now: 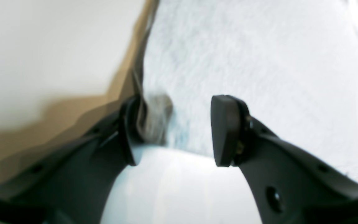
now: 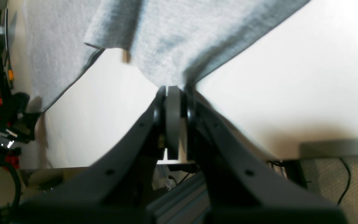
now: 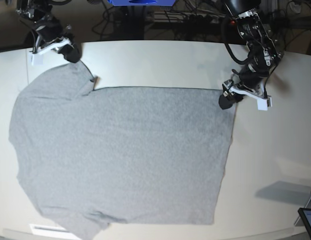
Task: Fold the T-shirt properly
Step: 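Lower the left gripper and pinch the shirt's opposite corner, then lift the held edge with both grippers and pull it toward the robot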
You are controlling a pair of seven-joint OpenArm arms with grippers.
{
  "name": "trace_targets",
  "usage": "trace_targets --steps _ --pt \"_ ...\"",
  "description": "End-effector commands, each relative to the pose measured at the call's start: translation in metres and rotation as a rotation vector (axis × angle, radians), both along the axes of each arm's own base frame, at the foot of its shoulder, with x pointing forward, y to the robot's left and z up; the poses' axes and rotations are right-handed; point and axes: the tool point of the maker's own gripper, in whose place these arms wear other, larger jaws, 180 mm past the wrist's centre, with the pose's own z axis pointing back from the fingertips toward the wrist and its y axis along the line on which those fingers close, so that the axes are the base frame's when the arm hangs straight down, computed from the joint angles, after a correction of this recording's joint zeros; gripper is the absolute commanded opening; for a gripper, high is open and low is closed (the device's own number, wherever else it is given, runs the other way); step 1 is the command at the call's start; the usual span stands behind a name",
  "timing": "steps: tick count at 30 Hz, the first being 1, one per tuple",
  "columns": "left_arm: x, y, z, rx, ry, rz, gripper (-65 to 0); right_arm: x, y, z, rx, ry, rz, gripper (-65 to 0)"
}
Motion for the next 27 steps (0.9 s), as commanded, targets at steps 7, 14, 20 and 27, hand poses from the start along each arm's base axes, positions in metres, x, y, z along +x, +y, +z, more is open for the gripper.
trace_targets --steps 7,14,20,27 --pt "-0.008 0.003 -0.015 0.012 0.078 -0.007 -56.1 -0.001 -0.001 0.003 -0.010 -0.004 0.009 -64.9" --pt "-0.014 0.005 -0.014 0.022 0.086 -0.008 -65.0 0.000 -0.003 0.004 -0.018 -0.008 0.016 -64.9" --pt "-0.026 0.013 -0.007 0.070 0.086 -0.017 -65.0 0.010 -0.010 0.020 -0.058 -0.057 0.047 -64.9" --pt "-0.022 0.012 0.030 0.151 0.000 -0.048 -65.0 0.029 -0.001 0.060 -0.122 -0.174 0.107 -64.9"
